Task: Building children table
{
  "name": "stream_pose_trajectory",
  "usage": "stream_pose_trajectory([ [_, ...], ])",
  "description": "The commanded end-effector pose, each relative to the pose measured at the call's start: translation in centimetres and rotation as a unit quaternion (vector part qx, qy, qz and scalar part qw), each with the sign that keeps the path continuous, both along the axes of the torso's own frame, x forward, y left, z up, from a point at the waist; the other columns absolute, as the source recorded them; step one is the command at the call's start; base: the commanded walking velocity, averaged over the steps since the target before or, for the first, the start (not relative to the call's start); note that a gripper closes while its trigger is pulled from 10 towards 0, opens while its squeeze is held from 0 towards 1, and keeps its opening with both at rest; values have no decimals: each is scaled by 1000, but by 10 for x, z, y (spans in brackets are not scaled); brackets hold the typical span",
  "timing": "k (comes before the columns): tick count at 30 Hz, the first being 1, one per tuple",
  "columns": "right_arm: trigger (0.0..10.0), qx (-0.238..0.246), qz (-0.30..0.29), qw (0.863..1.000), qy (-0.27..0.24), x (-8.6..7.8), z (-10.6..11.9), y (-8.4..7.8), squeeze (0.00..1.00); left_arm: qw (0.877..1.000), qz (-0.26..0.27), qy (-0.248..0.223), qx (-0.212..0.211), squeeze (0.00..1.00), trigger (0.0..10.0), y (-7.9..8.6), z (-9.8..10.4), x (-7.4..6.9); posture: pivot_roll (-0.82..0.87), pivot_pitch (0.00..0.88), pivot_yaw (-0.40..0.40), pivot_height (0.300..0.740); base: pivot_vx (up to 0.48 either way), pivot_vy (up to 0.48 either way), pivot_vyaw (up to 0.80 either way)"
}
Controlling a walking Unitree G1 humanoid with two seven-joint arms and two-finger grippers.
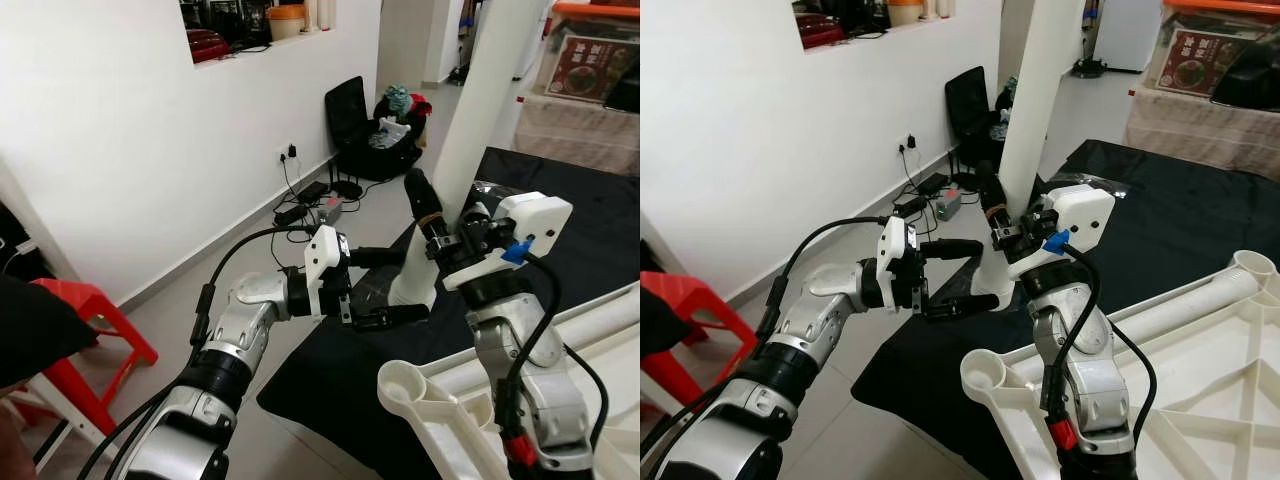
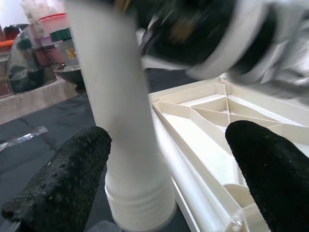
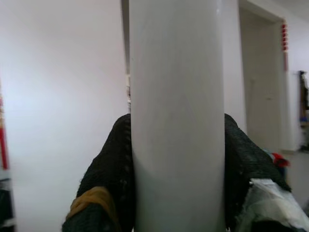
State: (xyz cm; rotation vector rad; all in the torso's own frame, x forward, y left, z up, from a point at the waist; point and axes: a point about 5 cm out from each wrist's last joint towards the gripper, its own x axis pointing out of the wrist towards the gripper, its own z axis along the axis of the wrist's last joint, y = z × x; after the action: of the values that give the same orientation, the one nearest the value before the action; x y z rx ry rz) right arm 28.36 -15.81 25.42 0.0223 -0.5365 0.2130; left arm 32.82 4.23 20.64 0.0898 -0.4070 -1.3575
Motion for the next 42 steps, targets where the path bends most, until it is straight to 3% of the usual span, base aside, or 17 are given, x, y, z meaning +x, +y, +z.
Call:
stream_pose_trajectory([
  [1,10000,-14,-58,998,-1,4,-2,-13,78,999,50,7,-8,0,10000,16,0,3,-35,0,18,740,0,0,0],
  [2,10000,-25,-81,996,4,7,-3,-21,75,996,89,10,-17,0,10000,27,-1,5,-28,0,14,740,0,0,0],
  [5,10000,-43,-108,993,8,9,-3,-31,78,991,132,18,-27,0,10000,42,-4,5,-23,0,10,740,0,0,0],
  [9,10000,-51,-133,990,15,11,-5,-40,75,988,148,30,-29,0,10000,50,-8,-1,-23,0,10,740,0,0,0],
  [14,10000,-30,-177,983,23,12,-4,-56,78,981,187,47,-20,0,10000,61,-20,-7,-7,0,2,740,0,0,0],
  [16,10000,20,-178,983,27,14,-2,-60,78,976,209,53,-21,0,10000,67,-21,-8,2,0,-6,740,0,0,0],
  [17,10000,20,-178,983,27,14,-2,-60,78,976,209,53,-21,0,10000,67,-21,-8,2,0,-6,740,0,0,0],
  [18,10000,52,-140,989,21,16,2,-48,82,976,212,53,-26,0,10000,69,-18,-6,3,0,-5,740,0,0,0],
  [19,10000,52,-140,989,21,16,2,-48,82,976,212,53,-26,0,10000,69,-18,-6,3,0,-5,740,0,0,0],
  [21,10000,92,-31,995,4,16,11,-3,86,979,196,52,-32,0,10000,65,-7,0,-2,0,2,740,0,0,0],
  [22,10000,92,-31,995,4,16,11,-3,86,979,196,52,-32,0,10000,65,-7,0,-2,0,2,740,0,0,0],
  [23,10000,94,2,996,-4,14,14,12,82,980,190,54,-33,0,10000,63,-4,2,-2,0,2,740,0,0,0],
  [26,10000,95,34,995,-8,12,15,27,82,982,179,53,-29,0,10000,61,-2,5,-6,0,7,740,0,0,0],
  [27,10000,87,74,993,-6,11,14,46,82,987,155,47,-20,0,10000,55,4,7,-8,0,9,740,0,0,0],
  [29,10000,87,74,993,-6,11,14,46,82,987,155,47,-20,0,10000,55,4,7,-8,0,9,740,0,0,0],
  [31,10000,67,120,991,-2,10,10,74,82,992,119,43,-4,0,10000,44,12,11,-11,0,16,740,0,0,0],
  [42,10000,65,172,983,-25,4,21,90,86,989,132,69,10,0,10000,40,4,25,-29,0,25,740,0,0,0],
])
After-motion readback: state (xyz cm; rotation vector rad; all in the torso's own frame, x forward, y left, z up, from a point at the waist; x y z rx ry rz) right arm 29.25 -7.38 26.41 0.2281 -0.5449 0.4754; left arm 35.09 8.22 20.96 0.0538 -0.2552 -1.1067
